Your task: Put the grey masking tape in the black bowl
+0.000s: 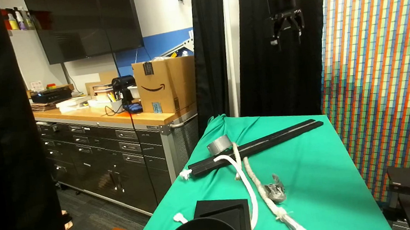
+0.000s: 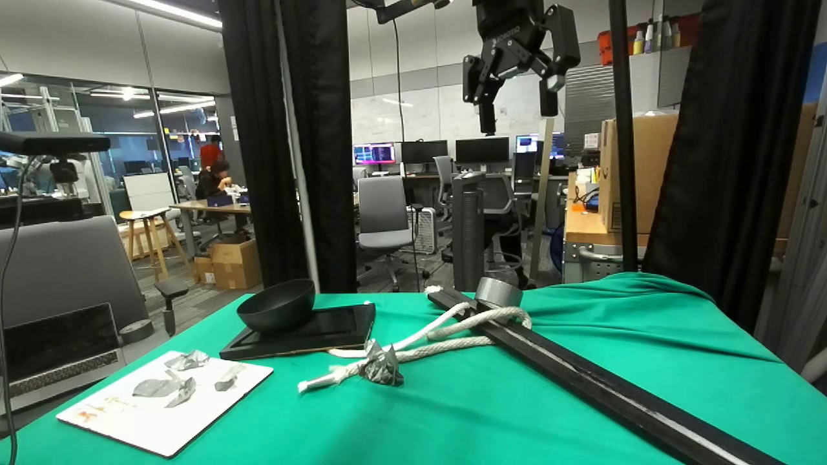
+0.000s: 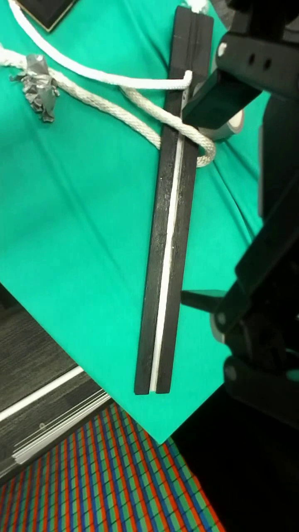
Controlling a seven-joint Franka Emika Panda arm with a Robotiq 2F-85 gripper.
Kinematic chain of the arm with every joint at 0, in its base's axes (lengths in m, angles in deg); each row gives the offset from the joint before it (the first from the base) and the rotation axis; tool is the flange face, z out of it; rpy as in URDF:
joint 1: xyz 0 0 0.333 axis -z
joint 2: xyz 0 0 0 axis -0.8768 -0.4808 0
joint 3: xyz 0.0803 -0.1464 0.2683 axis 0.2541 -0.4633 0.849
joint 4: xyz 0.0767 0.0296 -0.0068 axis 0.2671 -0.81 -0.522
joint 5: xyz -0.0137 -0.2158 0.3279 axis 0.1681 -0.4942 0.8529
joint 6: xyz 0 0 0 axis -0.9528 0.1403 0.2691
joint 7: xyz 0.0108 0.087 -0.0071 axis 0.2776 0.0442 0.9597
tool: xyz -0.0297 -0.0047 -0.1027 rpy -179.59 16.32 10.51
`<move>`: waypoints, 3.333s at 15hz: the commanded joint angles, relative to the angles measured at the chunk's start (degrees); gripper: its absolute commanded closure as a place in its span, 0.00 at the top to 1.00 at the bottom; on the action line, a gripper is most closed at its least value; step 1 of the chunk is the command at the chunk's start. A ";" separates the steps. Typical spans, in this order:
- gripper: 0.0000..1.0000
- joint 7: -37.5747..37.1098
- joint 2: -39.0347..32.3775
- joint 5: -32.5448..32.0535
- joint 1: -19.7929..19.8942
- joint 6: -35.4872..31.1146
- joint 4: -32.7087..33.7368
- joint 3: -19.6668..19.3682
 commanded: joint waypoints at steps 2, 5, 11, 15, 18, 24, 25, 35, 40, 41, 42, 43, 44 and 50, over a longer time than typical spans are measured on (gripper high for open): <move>1.00 -9.45 -10.87 2.69 -0.26 6.55 16.35 -0.98; 1.00 -16.80 -16.64 5.01 -0.35 9.69 24.00 -2.07; 1.00 -33.73 -28.70 12.37 -0.57 16.76 38.08 -2.86; 1.00 -44.09 -36.28 16.94 -0.37 21.84 47.18 -1.53; 1.00 -49.79 -41.55 19.68 -0.69 25.17 53.86 -0.31; 1.00 -55.15 -48.68 20.70 -1.50 23.61 62.81 1.44; 1.00 -55.56 -49.47 20.46 -1.54 23.49 64.00 1.52; 1.00 -60.58 -53.18 19.74 -1.89 16.25 65.55 0.03; 1.00 -62.56 -56.83 20.08 -2.48 14.24 65.17 0.61; 1.00 -62.76 -57.36 20.13 -2.57 14.20 65.19 0.68; 1.00 -63.02 -58.08 20.18 -2.63 13.88 65.23 0.71; 1.00 -63.25 -58.63 20.30 -2.60 13.61 65.25 0.79; 1.00 -63.55 -59.12 20.41 -2.57 13.32 65.26 0.85; 1.00 -69.93 -61.17 20.41 -1.83 12.59 65.17 0.17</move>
